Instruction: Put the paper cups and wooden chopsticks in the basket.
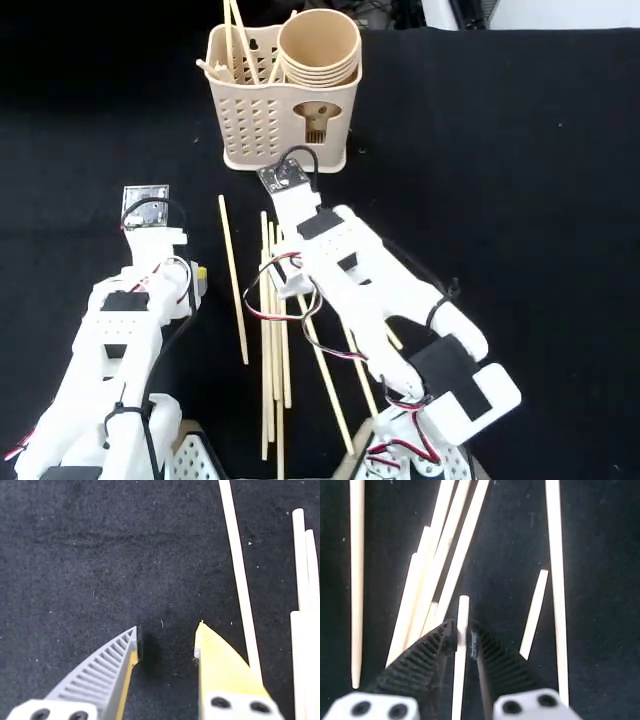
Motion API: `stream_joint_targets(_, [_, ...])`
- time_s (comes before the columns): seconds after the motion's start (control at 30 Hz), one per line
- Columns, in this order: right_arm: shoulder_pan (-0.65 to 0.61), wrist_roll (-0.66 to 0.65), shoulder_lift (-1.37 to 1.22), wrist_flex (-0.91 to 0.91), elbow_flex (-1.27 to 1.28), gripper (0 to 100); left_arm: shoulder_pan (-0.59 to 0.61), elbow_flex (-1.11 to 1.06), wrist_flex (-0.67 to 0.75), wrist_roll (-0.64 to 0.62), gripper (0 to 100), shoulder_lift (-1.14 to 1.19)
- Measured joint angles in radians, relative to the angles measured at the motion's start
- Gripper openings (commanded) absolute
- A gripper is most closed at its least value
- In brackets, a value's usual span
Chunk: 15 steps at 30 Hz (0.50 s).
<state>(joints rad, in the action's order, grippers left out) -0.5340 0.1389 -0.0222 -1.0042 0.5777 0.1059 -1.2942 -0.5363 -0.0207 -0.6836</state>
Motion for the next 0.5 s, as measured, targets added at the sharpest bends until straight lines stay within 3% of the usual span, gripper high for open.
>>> stream_joint_targets(0.27, [0.005, -0.005, 0.000, -0.038, 0.000, 1.4, 0.000, 0.000, 0.000, 0.000, 20, 0.000])
stream_joint_targets(0.5, [0.005, -0.107, 0.000, -0.040, -0.098, 1.4, 0.000, 0.000, 0.000, 0.000, 20, 0.000])
